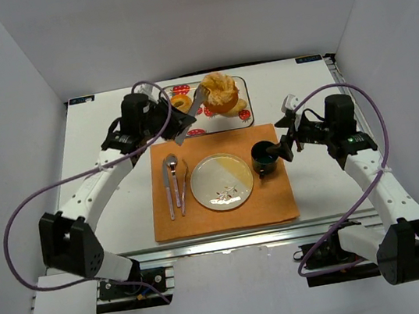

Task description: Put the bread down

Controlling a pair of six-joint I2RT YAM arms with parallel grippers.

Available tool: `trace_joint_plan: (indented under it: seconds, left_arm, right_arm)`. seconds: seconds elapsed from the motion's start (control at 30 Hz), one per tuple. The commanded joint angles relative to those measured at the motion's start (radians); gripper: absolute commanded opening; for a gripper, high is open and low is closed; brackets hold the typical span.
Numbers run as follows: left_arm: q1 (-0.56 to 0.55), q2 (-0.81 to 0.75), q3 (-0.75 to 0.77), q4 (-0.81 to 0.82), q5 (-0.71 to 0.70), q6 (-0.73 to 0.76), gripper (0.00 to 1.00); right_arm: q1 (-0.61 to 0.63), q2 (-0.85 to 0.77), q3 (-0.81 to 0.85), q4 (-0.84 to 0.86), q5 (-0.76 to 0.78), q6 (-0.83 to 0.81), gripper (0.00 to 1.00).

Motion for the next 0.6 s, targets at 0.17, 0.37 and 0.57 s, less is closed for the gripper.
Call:
trace_joint_plan:
  seconds: [0.17,0.37,0.57]
  left_arm:
    - [-0.012,-0.485,-0.404,-0.275,0.180,0.052,0.00]
    - [-0.017,-0.650,-0.521,-0.369,0.204,0.033,0.00]
    - [-0.018,-0.623,-0.521,-0.390,0.174,0.088,0.46]
  right_arm:
    - [-0.006,-0.027,0.025,0.003,-0.054,-0.031,0.89]
    - [-0.006,0.007,0.055,-0.023,-0.069,-0.035,0.89]
    - [-0.006,0.010,0.055,-0.031,-0.072,-0.037,0.89]
